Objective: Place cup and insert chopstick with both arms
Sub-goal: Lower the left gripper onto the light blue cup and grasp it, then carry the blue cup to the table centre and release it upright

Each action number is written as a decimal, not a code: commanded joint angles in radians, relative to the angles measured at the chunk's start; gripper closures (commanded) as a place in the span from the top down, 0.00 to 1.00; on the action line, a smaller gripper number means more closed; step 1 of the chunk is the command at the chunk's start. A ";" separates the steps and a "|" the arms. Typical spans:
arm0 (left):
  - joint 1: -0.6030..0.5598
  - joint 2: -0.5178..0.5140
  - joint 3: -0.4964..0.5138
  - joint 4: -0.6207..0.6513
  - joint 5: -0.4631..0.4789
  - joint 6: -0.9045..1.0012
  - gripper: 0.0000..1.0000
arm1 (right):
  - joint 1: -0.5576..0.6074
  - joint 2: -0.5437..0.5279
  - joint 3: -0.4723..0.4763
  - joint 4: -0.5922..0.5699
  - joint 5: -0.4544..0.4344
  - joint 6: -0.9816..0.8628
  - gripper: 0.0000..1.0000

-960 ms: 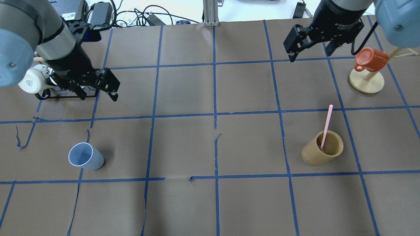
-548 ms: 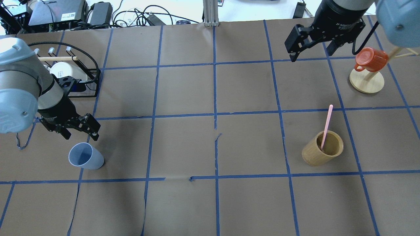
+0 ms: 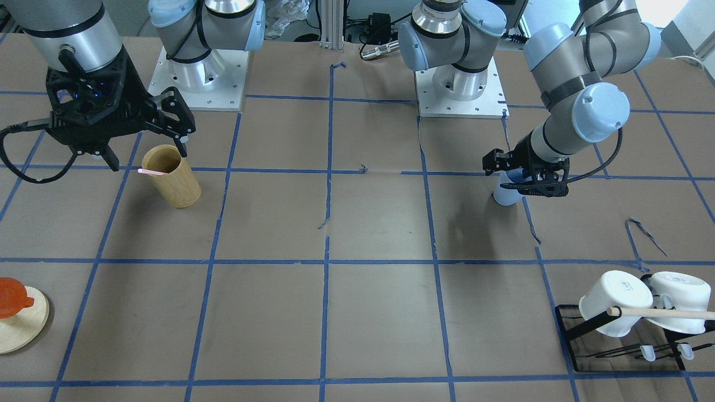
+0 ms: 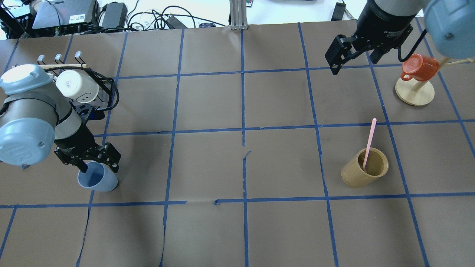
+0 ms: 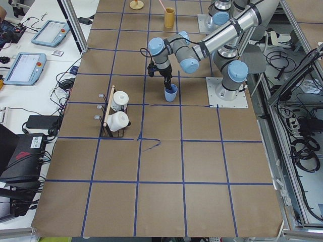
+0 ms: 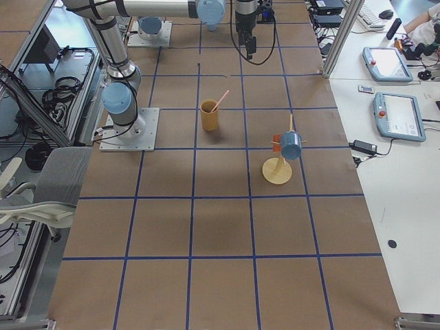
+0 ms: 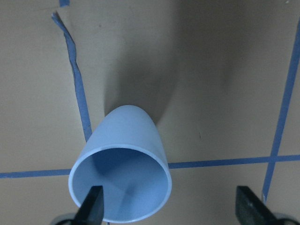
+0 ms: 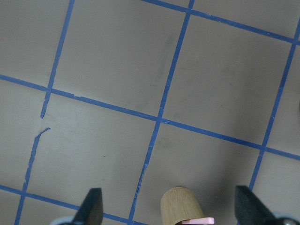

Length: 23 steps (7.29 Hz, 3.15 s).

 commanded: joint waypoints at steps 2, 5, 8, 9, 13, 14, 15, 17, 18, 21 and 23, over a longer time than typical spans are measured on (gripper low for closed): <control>0.001 -0.001 -0.026 0.071 0.001 0.009 0.00 | 0.007 -0.013 0.005 0.003 0.003 0.114 1.00; -0.001 -0.002 0.017 0.102 -0.001 0.000 0.00 | 0.009 -0.015 0.009 0.000 0.008 0.112 1.00; -0.069 -0.008 0.115 0.064 -0.005 -0.145 0.00 | 0.007 -0.015 0.009 -0.003 0.008 0.112 1.00; -0.122 -0.021 0.158 0.040 -0.034 -0.250 0.00 | 0.007 -0.015 0.009 -0.003 0.005 0.111 1.00; -0.454 -0.103 0.265 0.093 -0.099 -0.603 0.00 | -0.005 -0.013 0.011 0.003 -0.003 0.060 1.00; -0.510 -0.138 0.309 0.102 -0.116 -0.648 0.00 | -0.014 -0.013 0.011 0.005 -0.003 0.037 1.00; -0.553 -0.172 0.357 0.102 -0.137 -0.656 0.00 | -0.032 -0.013 0.014 0.006 -0.003 0.028 1.00; -0.703 -0.235 0.382 0.172 -0.147 -0.682 0.00 | -0.068 -0.025 0.041 0.005 -0.002 -0.038 1.00; -0.743 -0.269 0.382 0.224 -0.143 -0.687 0.00 | -0.074 -0.031 0.052 0.005 -0.002 -0.038 1.00; -0.795 -0.341 0.380 0.288 -0.139 -0.687 0.00 | -0.074 -0.037 0.066 -0.009 -0.002 -0.038 1.00; -0.795 -0.349 0.387 0.286 -0.139 -0.690 1.00 | -0.074 -0.044 0.081 -0.008 -0.002 -0.038 1.00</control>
